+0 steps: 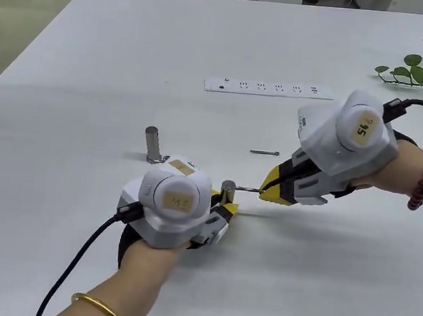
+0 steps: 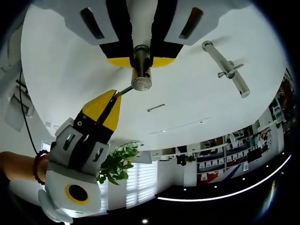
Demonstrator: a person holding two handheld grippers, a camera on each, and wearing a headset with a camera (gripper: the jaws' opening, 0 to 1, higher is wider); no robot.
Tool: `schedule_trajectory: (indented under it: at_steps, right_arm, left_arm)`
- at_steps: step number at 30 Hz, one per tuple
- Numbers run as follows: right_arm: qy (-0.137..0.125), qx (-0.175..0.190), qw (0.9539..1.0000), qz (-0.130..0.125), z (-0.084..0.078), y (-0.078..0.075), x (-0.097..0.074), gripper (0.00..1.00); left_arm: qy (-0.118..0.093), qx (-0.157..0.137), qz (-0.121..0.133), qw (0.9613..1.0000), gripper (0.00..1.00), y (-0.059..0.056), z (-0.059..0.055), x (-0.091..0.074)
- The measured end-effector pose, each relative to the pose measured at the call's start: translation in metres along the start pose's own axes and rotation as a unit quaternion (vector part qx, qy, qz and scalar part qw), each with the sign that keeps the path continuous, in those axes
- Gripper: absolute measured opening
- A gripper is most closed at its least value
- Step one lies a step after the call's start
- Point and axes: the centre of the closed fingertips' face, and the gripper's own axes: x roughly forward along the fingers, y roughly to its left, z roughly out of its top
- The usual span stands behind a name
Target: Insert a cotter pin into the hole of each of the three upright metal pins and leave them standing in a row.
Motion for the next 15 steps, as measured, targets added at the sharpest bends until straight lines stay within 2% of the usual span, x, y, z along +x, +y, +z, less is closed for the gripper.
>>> schedule_trajectory:
  at_steps: [10,15]
  right_arm:
    - [-0.001,-0.012,0.9999,0.003,0.0047,0.0021,0.0007,0.0]
    - [-0.005,-0.017,0.9998,0.002,0.0096,0.0035,0.0013,0.0]
  left_arm:
    - [-0.003,0.016,-0.037,0.9992,0.1,-0.0005,-0.0003,0.0004]
    - [-0.004,0.022,-0.047,0.9986,0.1,-0.0013,0.0001,0.0007]
